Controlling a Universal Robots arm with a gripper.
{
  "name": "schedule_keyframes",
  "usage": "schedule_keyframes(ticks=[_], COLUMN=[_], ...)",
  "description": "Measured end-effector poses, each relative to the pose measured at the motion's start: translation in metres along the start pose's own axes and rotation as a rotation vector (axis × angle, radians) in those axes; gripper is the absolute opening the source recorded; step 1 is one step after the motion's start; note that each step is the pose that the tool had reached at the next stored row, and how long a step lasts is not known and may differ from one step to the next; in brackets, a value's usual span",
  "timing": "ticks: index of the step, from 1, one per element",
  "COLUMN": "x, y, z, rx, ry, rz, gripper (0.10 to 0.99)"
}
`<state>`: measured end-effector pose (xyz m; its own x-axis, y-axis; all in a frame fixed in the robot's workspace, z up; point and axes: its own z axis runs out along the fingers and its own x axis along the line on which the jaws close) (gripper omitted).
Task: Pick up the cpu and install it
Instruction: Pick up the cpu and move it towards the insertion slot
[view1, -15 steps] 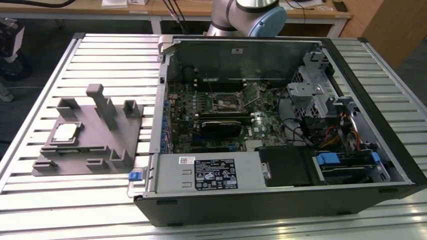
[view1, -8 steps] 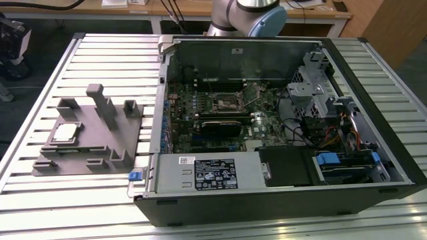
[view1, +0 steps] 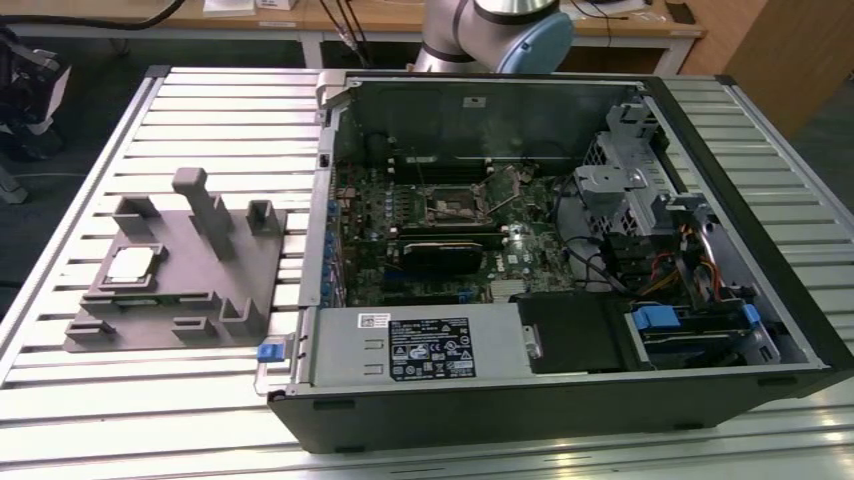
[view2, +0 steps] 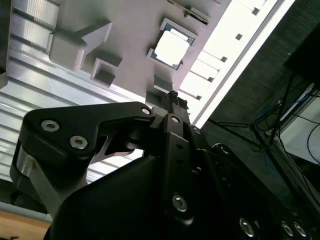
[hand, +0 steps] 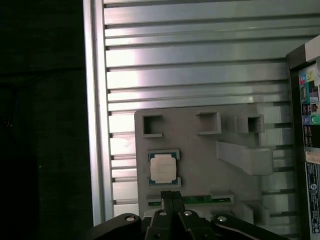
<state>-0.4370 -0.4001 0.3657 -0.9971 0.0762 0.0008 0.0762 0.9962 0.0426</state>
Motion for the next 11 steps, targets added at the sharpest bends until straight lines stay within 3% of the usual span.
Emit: schedule_keyframes(ticks=[4,11], x=[-0.0001,-0.0006], y=[-0.0004,-0.0046], z=[0.0021,0.0114], rx=[0.001,0.000], ry=[0.0099,0.0147], rz=[0.000,0.001], gripper=[0.106,0.106])
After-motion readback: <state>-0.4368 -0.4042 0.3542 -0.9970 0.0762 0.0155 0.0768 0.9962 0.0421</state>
